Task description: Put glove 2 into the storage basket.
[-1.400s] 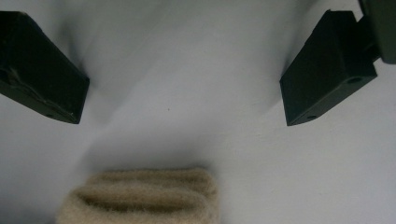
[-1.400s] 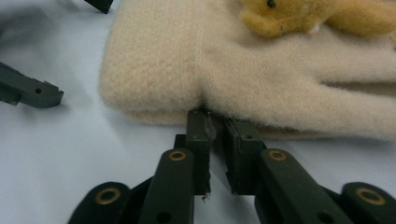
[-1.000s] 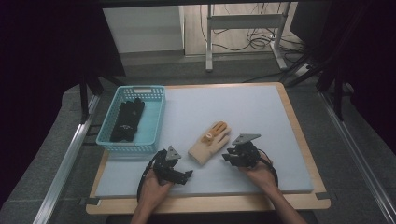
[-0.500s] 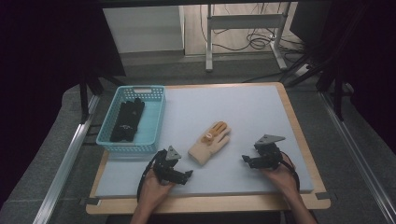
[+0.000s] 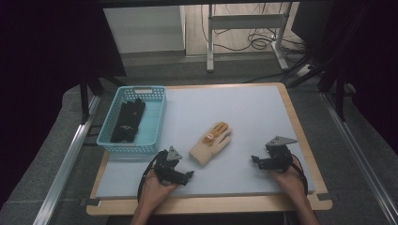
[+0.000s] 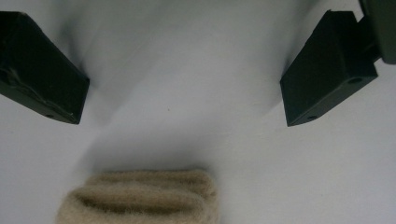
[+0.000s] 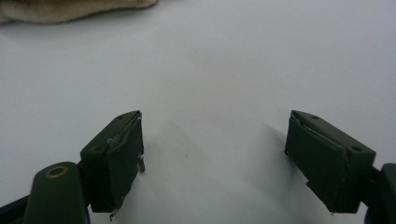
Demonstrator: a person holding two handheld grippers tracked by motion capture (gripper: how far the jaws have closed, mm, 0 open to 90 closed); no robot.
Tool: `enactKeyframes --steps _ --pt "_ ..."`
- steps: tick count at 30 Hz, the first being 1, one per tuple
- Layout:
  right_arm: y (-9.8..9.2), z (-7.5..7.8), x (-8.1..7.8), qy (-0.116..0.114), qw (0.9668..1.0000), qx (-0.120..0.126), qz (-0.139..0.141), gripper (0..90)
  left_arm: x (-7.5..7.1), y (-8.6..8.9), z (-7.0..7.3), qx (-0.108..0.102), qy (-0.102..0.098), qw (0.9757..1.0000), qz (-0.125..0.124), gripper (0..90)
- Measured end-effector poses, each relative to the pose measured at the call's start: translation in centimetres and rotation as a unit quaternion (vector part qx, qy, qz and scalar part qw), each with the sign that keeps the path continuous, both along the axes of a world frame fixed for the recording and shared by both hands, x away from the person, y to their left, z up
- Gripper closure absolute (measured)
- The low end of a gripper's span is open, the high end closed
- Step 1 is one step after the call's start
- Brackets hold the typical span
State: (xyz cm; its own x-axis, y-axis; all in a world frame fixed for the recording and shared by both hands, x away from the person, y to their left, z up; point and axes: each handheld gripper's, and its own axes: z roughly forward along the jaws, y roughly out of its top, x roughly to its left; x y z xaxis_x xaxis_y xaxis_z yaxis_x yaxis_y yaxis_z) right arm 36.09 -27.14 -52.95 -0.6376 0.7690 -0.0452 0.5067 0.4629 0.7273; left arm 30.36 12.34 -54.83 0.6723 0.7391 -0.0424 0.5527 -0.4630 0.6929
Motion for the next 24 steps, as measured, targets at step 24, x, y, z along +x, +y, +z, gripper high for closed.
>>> enactKeyframes --steps 24 --pt "0.0 0.0 -0.1 -0.003 1.0000 0.000 0.000 18.9 7.8 -8.5 4.2 0.040 0.047 0.9968 -0.052 0.9"
